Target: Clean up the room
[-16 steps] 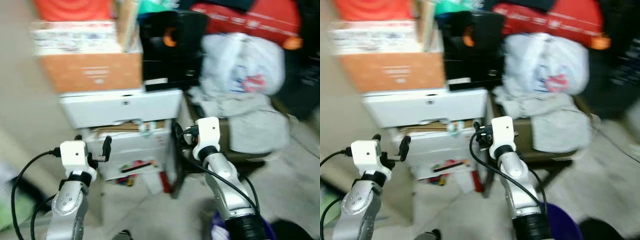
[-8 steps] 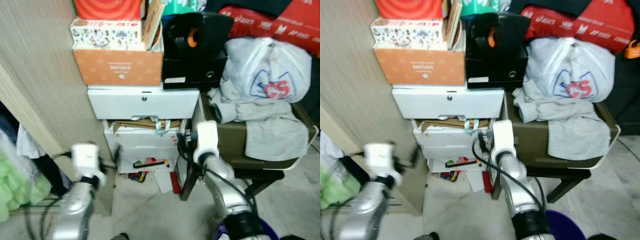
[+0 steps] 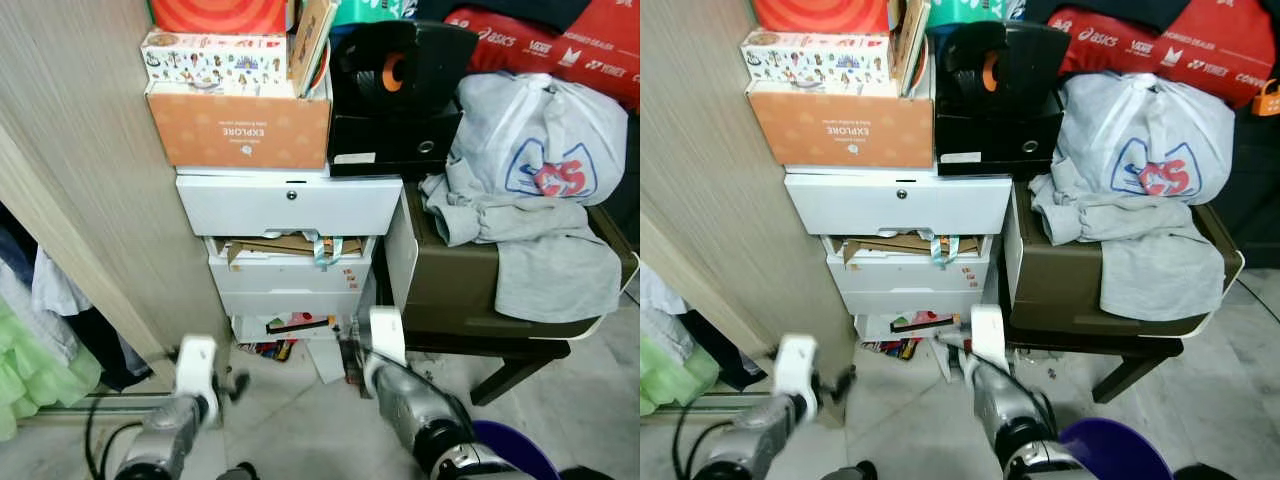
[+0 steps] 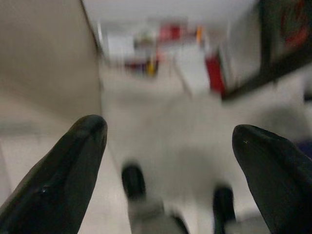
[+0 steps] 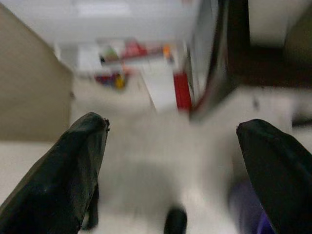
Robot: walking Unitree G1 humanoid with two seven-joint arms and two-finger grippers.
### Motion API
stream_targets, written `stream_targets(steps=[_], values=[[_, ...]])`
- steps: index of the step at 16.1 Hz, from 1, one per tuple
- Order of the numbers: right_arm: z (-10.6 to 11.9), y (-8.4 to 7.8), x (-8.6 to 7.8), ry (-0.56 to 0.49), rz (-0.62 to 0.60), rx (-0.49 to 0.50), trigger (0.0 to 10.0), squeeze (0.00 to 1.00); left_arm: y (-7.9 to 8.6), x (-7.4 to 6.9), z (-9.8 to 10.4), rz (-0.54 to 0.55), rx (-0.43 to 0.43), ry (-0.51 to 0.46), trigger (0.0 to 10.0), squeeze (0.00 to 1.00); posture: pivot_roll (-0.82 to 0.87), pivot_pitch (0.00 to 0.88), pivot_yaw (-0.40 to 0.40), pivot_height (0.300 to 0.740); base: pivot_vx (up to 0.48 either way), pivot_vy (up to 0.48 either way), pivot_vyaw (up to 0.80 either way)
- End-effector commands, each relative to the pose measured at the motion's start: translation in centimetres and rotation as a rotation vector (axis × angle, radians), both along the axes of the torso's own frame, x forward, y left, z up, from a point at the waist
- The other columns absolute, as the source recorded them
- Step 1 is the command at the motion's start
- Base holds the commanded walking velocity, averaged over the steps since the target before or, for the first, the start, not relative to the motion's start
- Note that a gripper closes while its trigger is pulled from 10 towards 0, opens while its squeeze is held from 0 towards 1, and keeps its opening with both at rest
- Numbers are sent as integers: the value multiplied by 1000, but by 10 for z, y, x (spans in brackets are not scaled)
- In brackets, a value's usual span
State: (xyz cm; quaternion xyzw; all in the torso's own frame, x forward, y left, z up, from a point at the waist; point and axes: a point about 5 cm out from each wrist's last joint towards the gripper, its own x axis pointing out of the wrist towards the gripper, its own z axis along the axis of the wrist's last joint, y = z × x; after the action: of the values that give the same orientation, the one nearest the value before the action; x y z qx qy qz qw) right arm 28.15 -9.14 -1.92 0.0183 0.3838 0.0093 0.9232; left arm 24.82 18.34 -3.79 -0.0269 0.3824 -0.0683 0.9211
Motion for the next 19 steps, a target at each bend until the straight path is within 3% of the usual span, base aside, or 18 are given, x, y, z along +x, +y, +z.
stream_targets(steps=[1, 3, 4, 6, 9, 16, 19], values=[[-9, -4, -9, 73, -47, -8, 10000, 0, 5, -12, -12, 14, 5, 109, 10000, 0, 63, 119, -50, 740, 0, 0, 0], [-13, -8, -12, 90, -30, -52, 10000, 0, 20, -20, -18, 16, 108, 166, 10000, 0, 57, 117, -54, 740, 0, 0, 0], [-14, -9, -14, 99, -30, -56, 10000, 0, 23, -22, -19, 16, 121, 180, 10000, 0, 57, 117, -54, 740, 0, 0, 0], [-8, -7, -6, 66, 3, -59, 10000, 0, 33, -23, -18, 161, 78, 200, 10000, 0, 42, 109, -63, 740, 0, 0, 0], [-5, -6, -2, 54, 20, -64, 10000, 0, 24, -13, -14, 101, 77, 172, 10000, 0, 43, 102, -79, 740, 0, 0, 0], [1, 2, 4, 29, 75, -75, 10000, 0, 24, -8, -11, 102, 74, 151, 10000, 0, 55, 93, -85, 740, 0, 0, 0], [2, 2, 4, 27, 83, -81, 10000, 0, 23, -6, -10, 92, 80, 150, 10000, 0, 52, 87, -85, 740, 0, 0, 800]])
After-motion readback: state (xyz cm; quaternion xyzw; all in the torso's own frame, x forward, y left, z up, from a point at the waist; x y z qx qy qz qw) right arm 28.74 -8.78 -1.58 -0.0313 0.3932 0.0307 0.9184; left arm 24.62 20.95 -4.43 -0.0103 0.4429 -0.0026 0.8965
